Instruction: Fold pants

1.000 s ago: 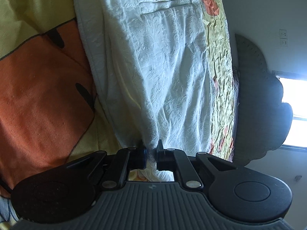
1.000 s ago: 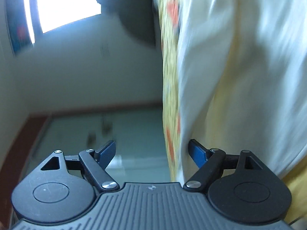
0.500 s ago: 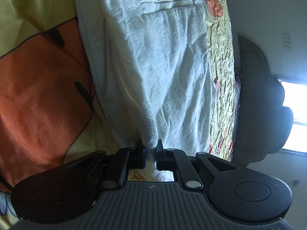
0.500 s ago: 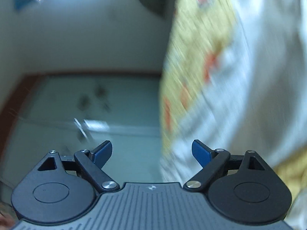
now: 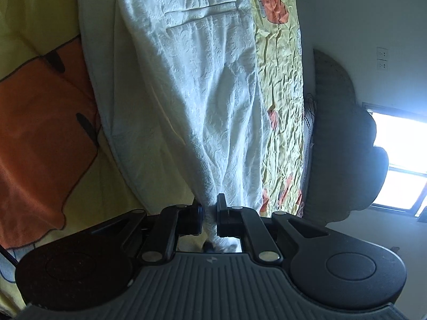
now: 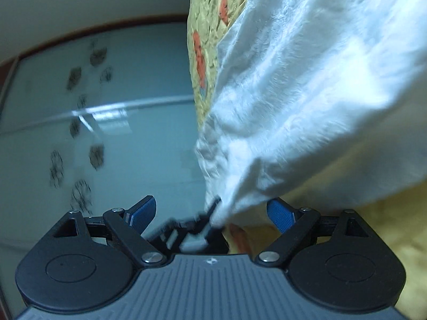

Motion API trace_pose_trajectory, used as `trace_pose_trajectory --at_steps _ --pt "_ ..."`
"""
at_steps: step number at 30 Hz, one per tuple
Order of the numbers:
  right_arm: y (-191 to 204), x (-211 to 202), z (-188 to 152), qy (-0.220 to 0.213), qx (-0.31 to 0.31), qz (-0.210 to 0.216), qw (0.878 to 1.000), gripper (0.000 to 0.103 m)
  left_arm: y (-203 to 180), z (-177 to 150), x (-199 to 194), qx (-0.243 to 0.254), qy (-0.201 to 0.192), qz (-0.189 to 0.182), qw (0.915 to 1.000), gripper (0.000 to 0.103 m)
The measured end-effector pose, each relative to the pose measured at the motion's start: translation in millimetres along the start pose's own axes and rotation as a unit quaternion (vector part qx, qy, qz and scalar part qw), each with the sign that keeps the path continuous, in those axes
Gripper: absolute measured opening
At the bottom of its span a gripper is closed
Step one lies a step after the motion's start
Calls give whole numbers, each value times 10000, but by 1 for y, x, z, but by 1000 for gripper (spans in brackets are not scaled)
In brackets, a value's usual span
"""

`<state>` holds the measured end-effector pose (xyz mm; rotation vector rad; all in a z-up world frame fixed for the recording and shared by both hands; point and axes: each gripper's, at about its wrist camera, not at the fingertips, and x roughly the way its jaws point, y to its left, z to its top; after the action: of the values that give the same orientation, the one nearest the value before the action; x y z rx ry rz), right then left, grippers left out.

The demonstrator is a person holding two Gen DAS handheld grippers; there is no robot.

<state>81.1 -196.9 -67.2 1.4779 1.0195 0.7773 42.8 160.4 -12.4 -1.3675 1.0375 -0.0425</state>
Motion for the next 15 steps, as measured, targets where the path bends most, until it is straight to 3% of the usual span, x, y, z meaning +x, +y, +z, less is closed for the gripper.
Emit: trace_pose_trajectory --at_steps 3,6,10,15 --pt "-13 -7 4 -466 381 426 9973 91 1 0 0 -3 14 29 10000 7" --pt "-19 -27 6 -851 559 445 9938 90 2 0 0 -11 23 63 10000 7" --pt "-9 -69 5 -1526 180 559 9865 91 2 1 0 -19 23 101 9999 7" --pt "-8 -139 20 -2590 44 822 9624 91 5 2 5 4 63 211 9998 7"
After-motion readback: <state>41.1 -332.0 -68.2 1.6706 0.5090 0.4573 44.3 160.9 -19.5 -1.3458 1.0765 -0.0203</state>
